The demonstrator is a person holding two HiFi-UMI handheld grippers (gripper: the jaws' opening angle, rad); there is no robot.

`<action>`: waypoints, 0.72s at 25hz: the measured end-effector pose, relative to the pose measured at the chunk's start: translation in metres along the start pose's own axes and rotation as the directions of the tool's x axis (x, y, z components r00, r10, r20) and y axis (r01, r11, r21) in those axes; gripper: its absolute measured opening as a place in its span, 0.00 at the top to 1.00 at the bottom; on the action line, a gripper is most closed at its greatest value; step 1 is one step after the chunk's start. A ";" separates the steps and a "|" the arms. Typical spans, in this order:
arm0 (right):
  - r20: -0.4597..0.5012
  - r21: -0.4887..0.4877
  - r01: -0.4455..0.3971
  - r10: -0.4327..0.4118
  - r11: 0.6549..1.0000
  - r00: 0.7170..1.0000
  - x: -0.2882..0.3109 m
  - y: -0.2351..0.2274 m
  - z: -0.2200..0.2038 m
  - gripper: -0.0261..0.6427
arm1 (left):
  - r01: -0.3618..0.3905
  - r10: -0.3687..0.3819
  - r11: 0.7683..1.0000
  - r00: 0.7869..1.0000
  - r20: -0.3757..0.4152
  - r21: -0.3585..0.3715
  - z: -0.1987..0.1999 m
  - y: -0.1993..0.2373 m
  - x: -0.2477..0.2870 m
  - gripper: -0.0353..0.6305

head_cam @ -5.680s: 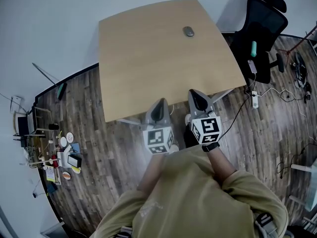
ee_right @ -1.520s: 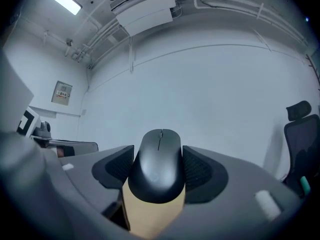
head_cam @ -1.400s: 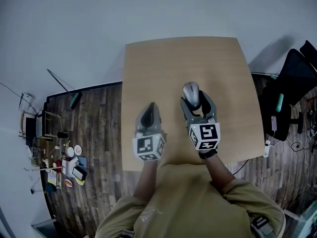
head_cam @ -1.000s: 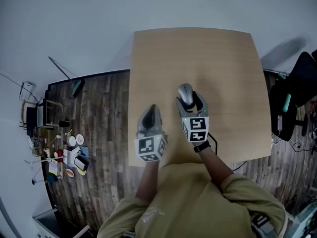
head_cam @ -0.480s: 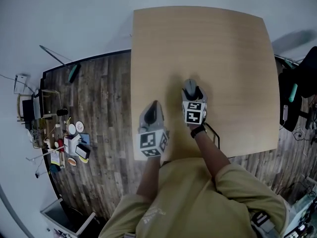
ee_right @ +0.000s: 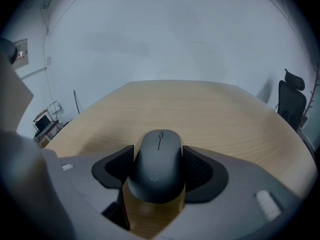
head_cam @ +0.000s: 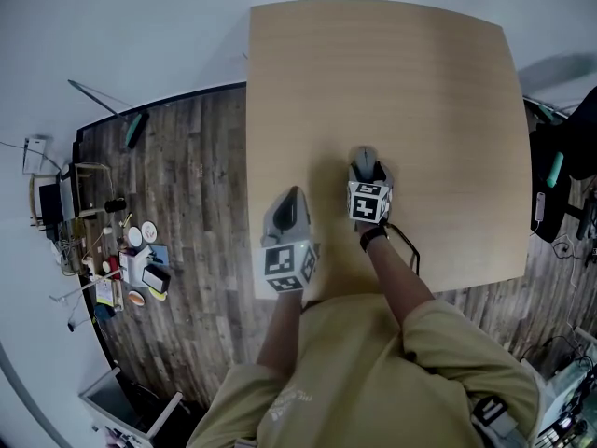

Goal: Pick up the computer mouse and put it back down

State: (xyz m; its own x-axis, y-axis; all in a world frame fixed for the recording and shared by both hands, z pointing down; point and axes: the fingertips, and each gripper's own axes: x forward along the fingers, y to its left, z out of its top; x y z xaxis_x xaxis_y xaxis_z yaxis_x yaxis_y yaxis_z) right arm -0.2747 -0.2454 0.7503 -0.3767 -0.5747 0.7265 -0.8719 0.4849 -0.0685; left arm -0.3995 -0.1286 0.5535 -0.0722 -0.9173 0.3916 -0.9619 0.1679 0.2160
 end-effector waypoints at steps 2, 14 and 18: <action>-0.011 -0.001 0.000 0.000 1.000 1.000 0.002 0.001 -0.006 0.50 | 0.000 0.000 1.000 1.000 0.002 -0.001 0.000 -0.001 -0.001 0.95; 0.088 -0.023 -0.053 0.055 0.998 0.995 -0.047 -0.022 0.002 0.52 | 0.147 -0.144 0.988 0.988 0.053 -0.048 0.018 -0.049 -0.009 0.95; 0.167 0.005 -0.056 0.054 0.998 0.985 -0.087 -0.047 0.014 0.57 | 0.175 -0.173 0.984 0.983 0.068 -0.024 0.026 -0.078 -0.008 0.95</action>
State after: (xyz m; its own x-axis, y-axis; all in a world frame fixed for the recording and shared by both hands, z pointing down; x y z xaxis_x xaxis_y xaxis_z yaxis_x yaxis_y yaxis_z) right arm -0.2048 -0.2275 0.6806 -0.4706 -0.6492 0.5975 -0.8510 0.5129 -0.1130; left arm -0.3312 -0.1439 0.5103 0.0775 -0.9550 0.2862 -0.9530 0.0134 0.3026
